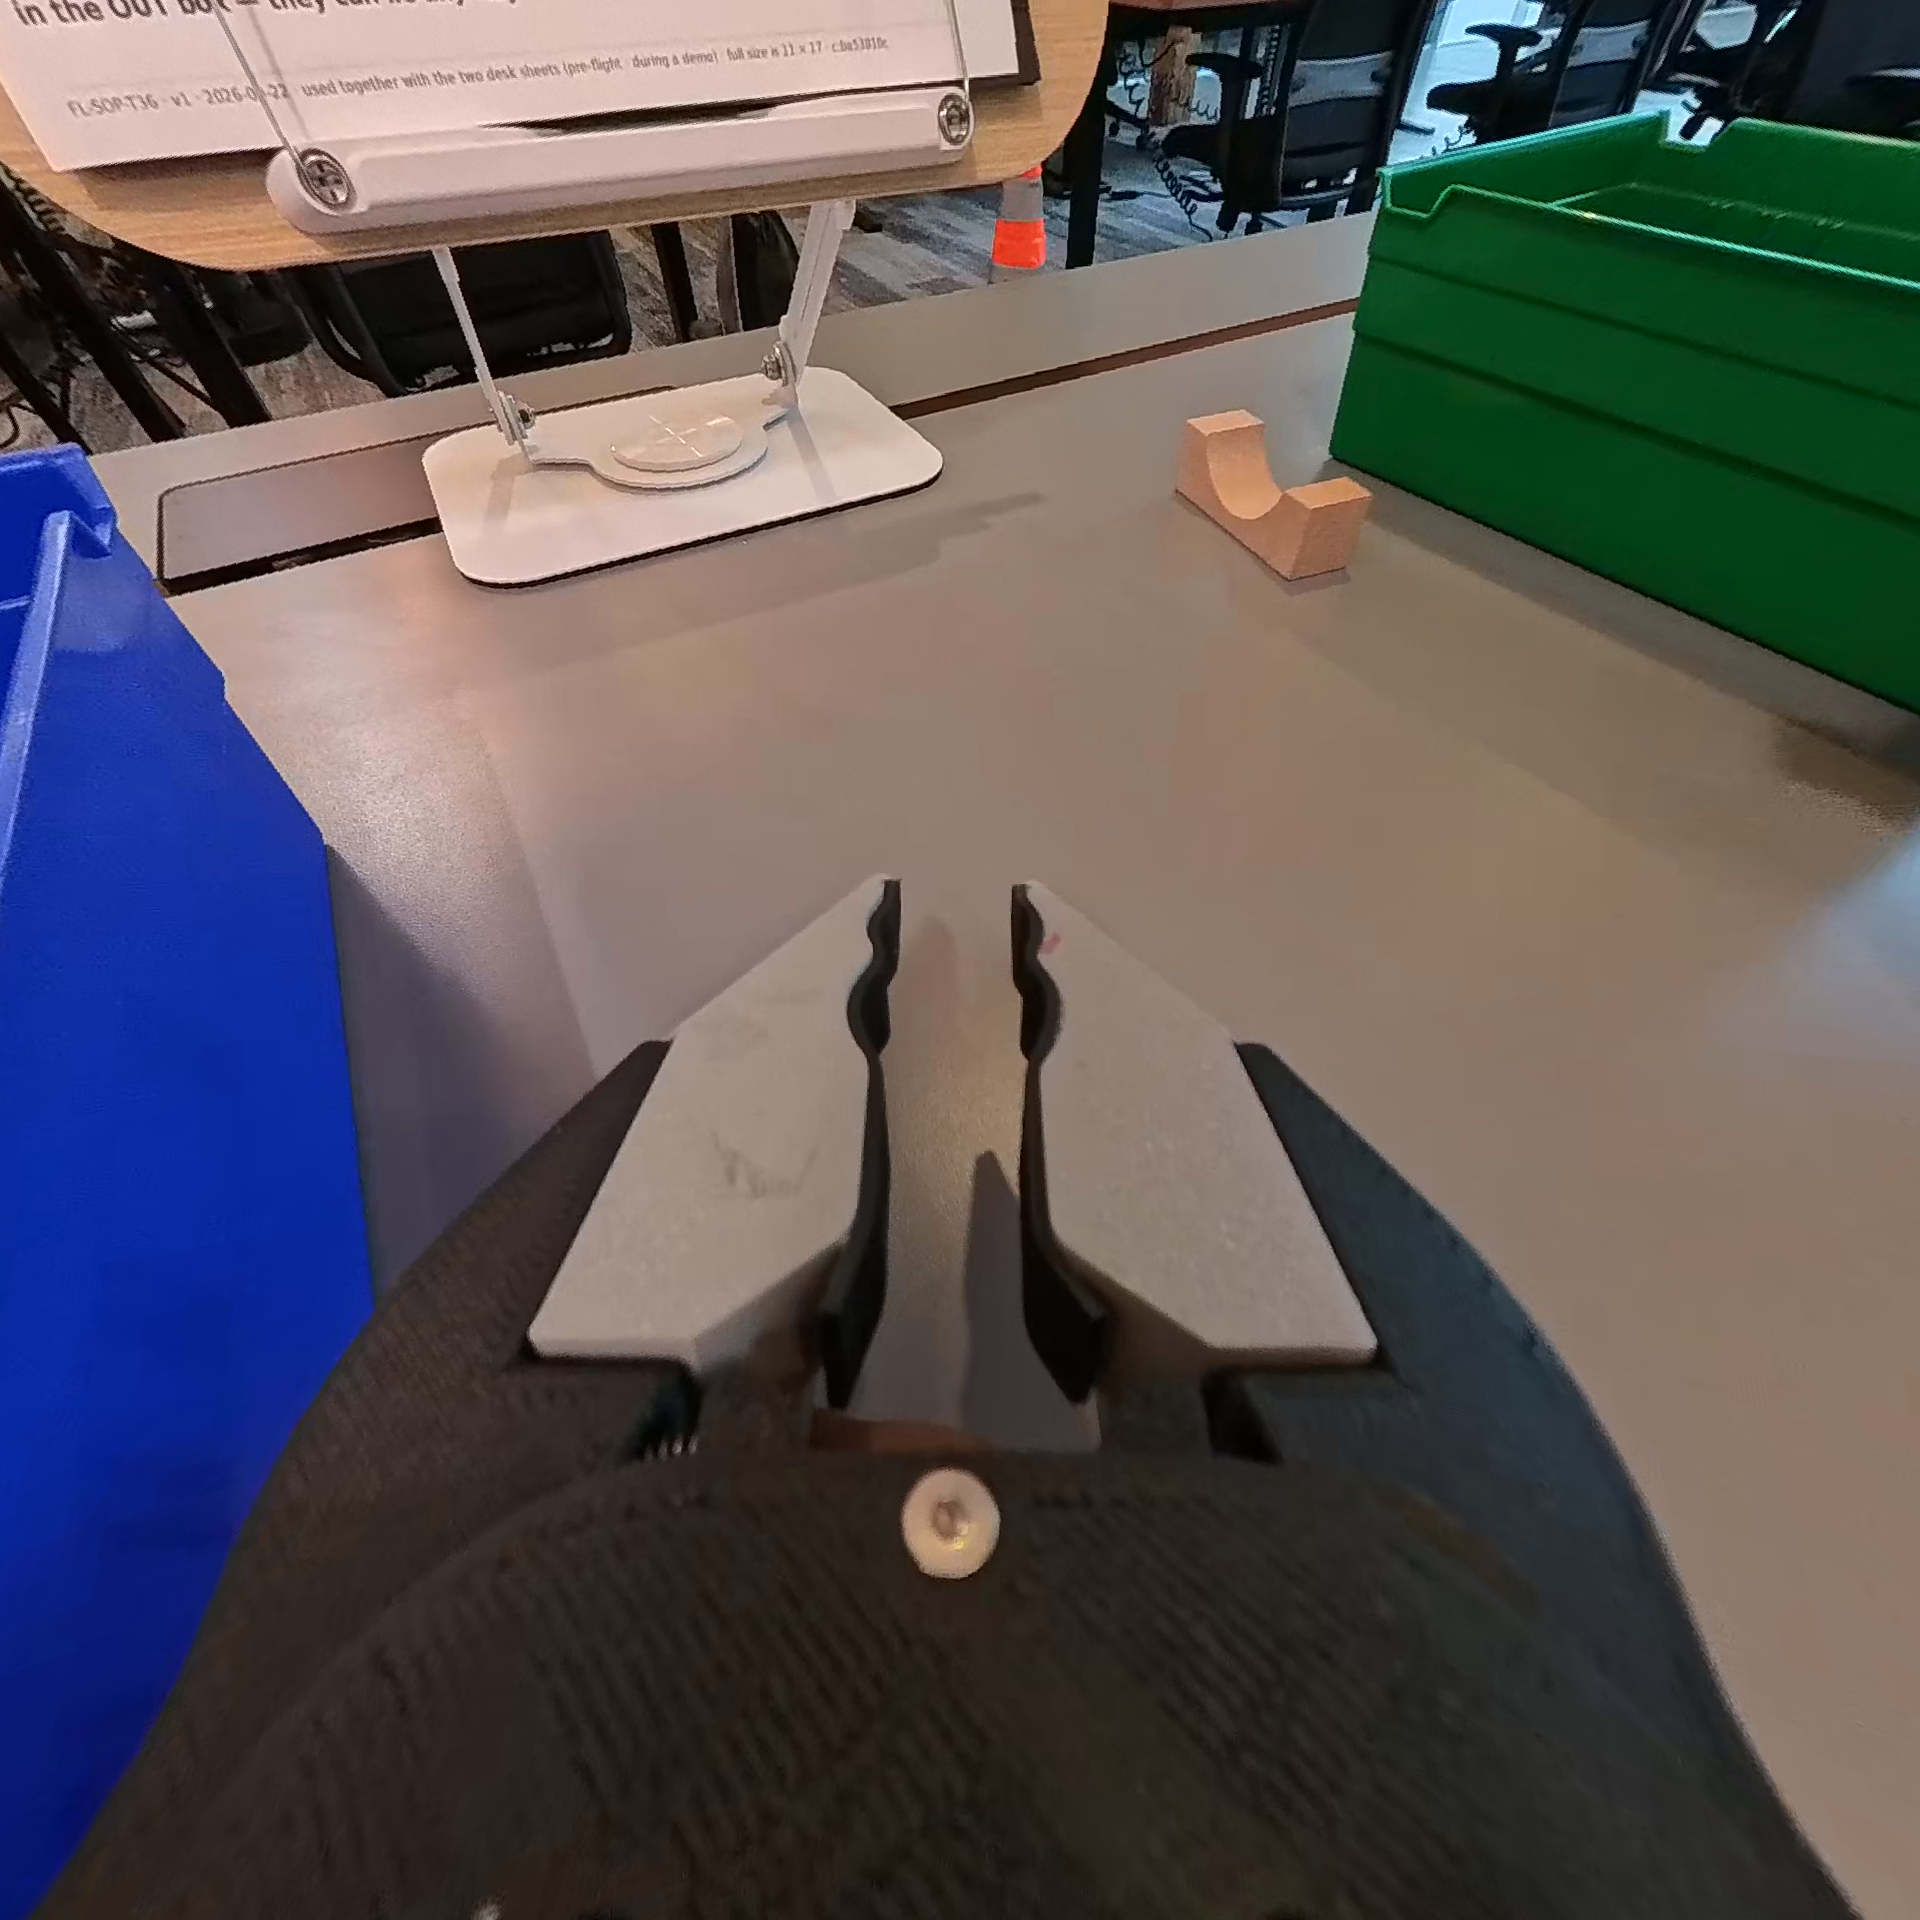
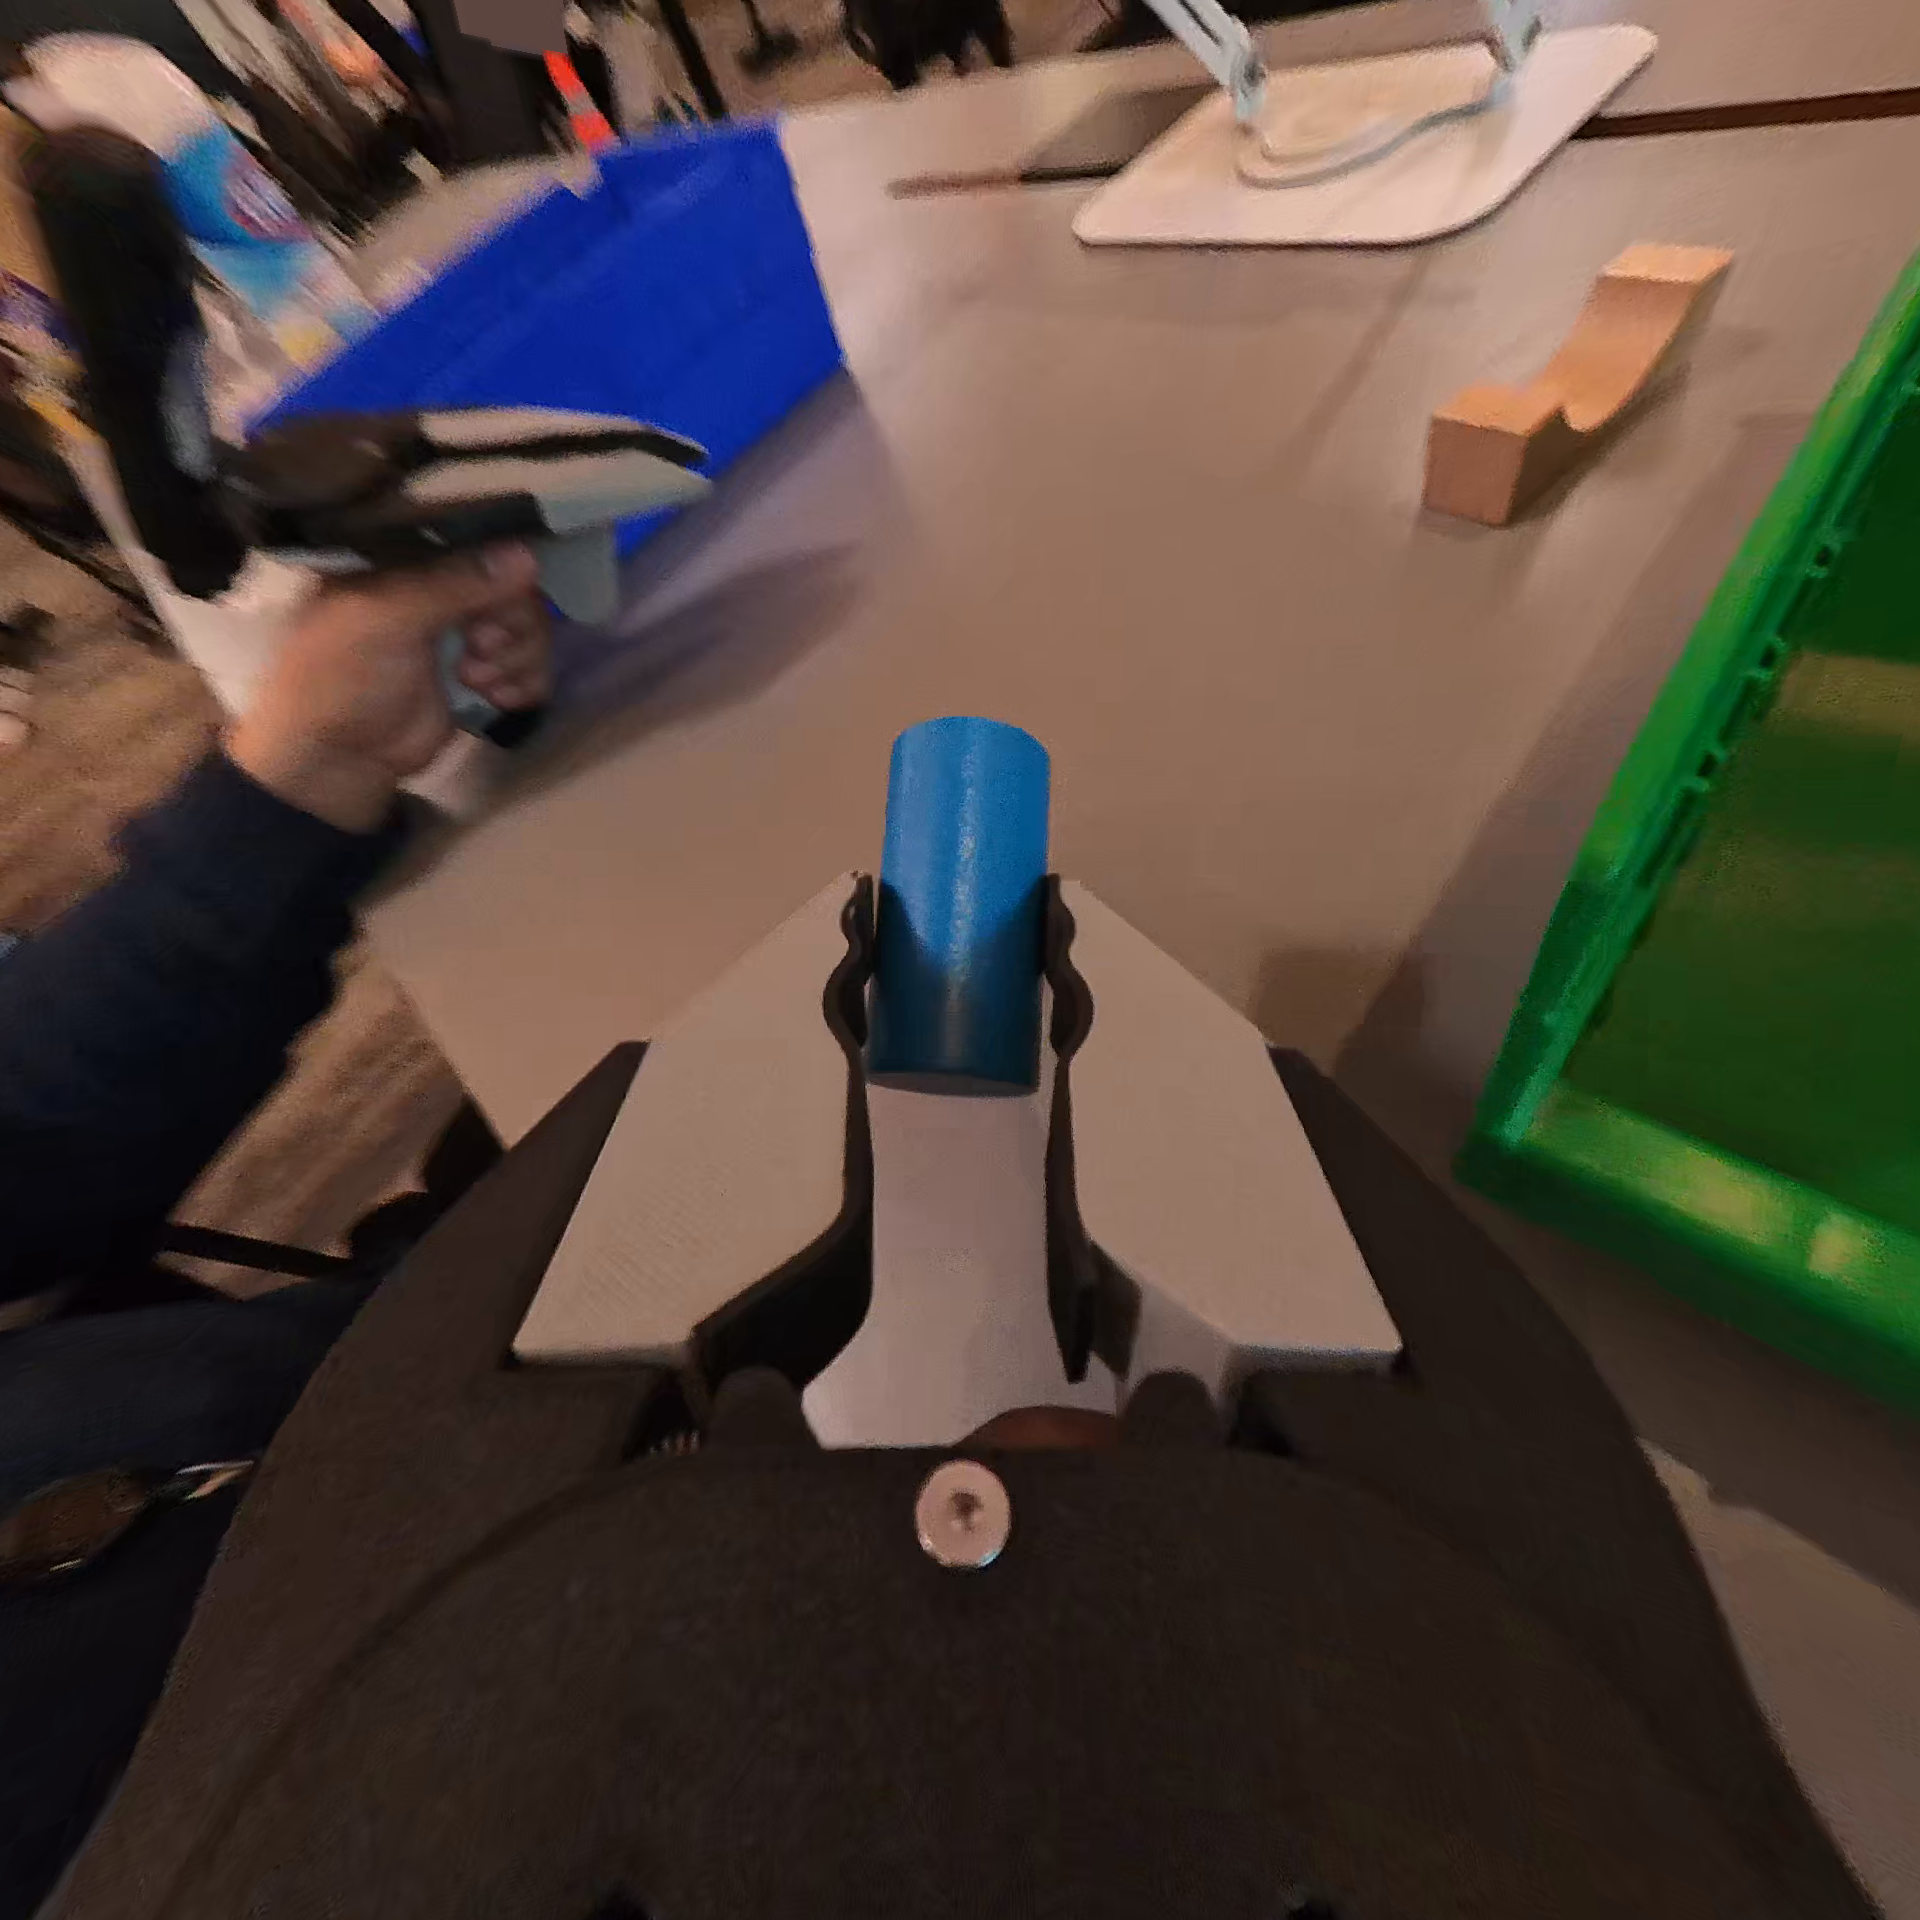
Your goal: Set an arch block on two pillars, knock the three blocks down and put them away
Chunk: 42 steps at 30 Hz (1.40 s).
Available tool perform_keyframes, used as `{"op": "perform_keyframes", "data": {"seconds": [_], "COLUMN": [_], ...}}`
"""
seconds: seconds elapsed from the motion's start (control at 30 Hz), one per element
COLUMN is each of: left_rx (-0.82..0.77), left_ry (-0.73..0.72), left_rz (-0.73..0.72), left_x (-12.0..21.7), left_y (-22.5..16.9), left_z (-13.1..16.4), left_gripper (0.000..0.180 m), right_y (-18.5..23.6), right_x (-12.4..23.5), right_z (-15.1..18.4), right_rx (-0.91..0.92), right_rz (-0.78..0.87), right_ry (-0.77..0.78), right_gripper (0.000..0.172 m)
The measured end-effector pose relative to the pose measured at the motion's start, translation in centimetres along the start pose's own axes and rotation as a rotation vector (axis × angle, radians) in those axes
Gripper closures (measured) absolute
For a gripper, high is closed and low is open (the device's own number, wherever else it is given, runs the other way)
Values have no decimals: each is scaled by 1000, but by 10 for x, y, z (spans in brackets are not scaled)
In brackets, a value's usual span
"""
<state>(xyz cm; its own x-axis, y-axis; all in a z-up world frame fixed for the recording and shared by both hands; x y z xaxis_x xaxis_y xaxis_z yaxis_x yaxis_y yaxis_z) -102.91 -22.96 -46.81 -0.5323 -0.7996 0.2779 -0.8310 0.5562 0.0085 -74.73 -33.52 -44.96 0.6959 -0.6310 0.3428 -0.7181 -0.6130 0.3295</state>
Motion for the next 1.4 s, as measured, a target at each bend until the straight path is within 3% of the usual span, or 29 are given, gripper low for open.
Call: {"op": "perform_keyframes", "data": {"seconds": [0.17, 0.53, 0.67, 0.73, 0.8, 0.87, 0.93, 1.0, 1.03, 1.2, 1.4], "left_rx": [-2, -3, -3, -5, -8, -10, -7, -3, -1, -10, -21], "left_ry": [2, 3, 2, 3, 5, 5, 4, 2, 1, 19, 13], "left_rz": [2, 2, 2, 2, 1, -1, 0, 0, 1, 9, 3], "left_x": [0, -1, -1, -1, -1, -1, -1, 0, 0, -2, -2], "left_y": [0, 0, 0, -1, -1, -1, -1, 0, 0, -2, -2], "left_z": [0, 0, 0, 0, 0, 0, 0, 0, 0, 2, 1], "left_gripper": [161, 162, 162, 162, 162, 162, 162, 162, 162, 161, 161], "right_y": [5, -9, -30, -55, -93, -124, -140, -152, -152, -110, -28], "right_x": [19, 44, 69, 86, 100, 94, 76, 65, 64, 64, 3], "right_z": [-18, -36, -60, -71, -73, -66, -66, -64, -66, -86, -86], "right_rx": [-140, -118, 17, 131, 263, 314, 296, 192, 153, 187, 264], "right_rz": [-153, -68, 171, 433, 783, 952, 899, 834, 806, 693, 416], "right_ry": [-116, -218, -323, -337, -246, -99, -112, -107, -119, -294, -232], "right_gripper": [142, 142, 142, 142, 142, 142, 134, 99, 96, 105, 106]}}
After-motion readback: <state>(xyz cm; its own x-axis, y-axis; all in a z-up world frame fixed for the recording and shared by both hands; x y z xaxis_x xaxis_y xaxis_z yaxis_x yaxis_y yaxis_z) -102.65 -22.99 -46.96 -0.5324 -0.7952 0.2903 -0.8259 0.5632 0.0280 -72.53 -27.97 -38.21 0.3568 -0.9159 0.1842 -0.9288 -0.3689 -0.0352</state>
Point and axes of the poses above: each gripper's, where its closed fingertips meet, x back along the fingers, z out of its underside, y = z × x across the jaws, the point moved 4 cm from there along x, back along the fingers, and after that the axes turned 4 degrees about -y, right-handed, at the moved point
